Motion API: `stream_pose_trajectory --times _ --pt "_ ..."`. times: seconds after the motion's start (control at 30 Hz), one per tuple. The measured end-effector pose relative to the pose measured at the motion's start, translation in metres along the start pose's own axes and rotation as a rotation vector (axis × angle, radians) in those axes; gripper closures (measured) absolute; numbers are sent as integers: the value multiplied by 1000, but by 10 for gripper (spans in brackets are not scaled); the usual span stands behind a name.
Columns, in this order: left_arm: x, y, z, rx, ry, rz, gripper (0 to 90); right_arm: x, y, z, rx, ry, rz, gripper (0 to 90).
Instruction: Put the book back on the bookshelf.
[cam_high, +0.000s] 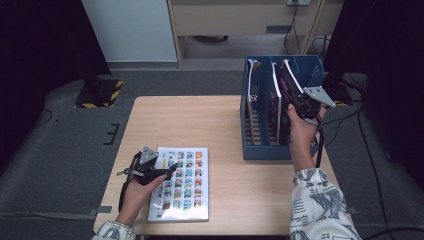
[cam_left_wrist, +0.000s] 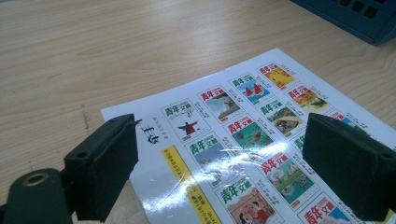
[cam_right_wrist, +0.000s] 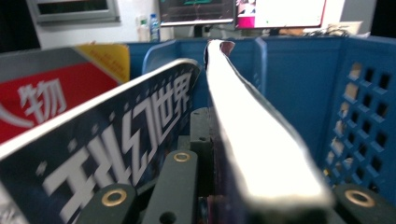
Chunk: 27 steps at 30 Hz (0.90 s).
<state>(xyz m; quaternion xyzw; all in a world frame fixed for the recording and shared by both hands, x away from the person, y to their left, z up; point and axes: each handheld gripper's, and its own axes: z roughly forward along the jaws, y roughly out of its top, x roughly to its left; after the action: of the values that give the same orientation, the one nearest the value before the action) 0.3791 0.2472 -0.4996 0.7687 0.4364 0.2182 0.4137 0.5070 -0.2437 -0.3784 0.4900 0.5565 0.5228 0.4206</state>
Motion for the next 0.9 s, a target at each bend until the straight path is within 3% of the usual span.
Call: stream_pose_trajectory --times 0.13,0.53,0.9 --pt "0 0 0 -1 -1 0 101 3 4 5 -14 -25 -36 839" --pt "0 0 0 -3 -2 -1 100 6 -13 13 8 -30 -52 836" --pt "0 0 0 -3 -3 0 101 11 -16 12 8 22 -45 806"
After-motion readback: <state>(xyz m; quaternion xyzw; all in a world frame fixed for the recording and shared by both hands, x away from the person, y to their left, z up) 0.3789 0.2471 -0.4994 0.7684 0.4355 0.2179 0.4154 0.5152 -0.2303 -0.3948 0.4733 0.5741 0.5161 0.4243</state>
